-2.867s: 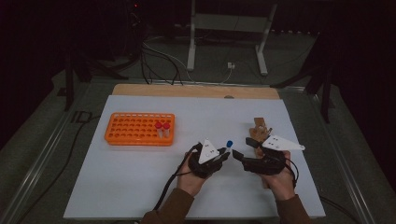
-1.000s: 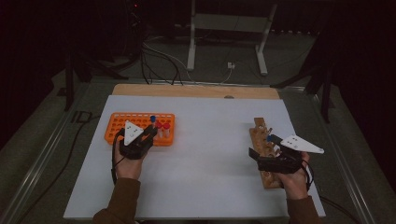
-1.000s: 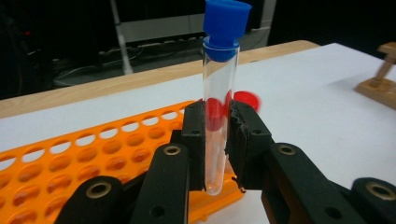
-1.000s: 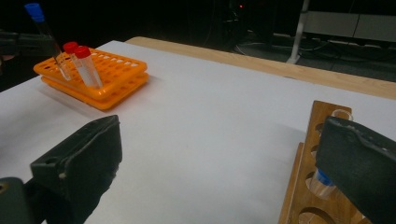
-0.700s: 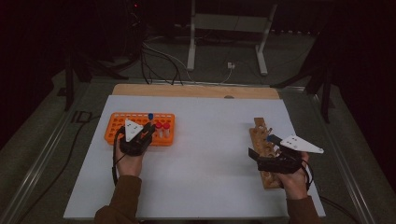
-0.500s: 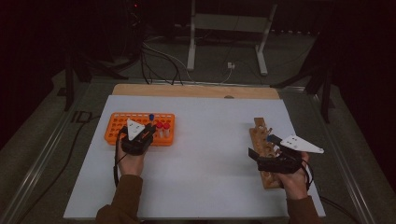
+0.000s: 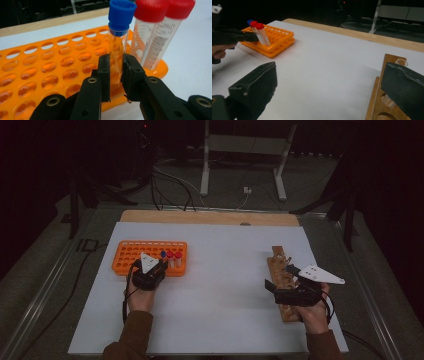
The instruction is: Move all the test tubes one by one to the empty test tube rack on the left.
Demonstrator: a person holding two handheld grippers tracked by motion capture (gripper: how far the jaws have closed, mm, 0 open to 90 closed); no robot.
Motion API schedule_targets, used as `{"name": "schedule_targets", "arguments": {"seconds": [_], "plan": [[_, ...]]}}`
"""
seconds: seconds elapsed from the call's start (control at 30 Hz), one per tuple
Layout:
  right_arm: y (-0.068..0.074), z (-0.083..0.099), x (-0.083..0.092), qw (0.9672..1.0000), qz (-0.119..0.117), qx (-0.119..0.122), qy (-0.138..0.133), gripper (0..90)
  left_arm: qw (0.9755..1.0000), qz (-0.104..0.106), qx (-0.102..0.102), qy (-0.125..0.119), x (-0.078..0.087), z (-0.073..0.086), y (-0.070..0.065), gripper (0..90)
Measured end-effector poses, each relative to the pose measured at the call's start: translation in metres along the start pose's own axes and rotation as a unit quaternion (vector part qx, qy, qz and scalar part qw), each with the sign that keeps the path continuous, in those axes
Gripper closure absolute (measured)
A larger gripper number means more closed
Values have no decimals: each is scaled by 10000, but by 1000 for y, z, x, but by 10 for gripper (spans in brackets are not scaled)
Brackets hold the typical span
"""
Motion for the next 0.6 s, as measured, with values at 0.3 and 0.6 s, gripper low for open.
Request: {"name": "schedule_targets", "arguments": {"seconds": [0.3, 0.6], "plan": [[-2, -1, 2, 10000, 11, -11, -29, 8, 9995, 147, 266, 51, 2, 2, 3, 721], [-6, -3, 3, 9999, 79, 108, -73, 9, 9963, 567, 644, -67, 16, -1, 3, 525]]}}
Point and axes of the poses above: each handheld gripper's, and its own axes: x roughly backward along the jaws, z roughly out of its underside, y roughly to its left, the point moved 5 cm from there along -x, roughly forward along the jaws, and after that the axes turned 11 degrees about -z, right-handed, at the moved point
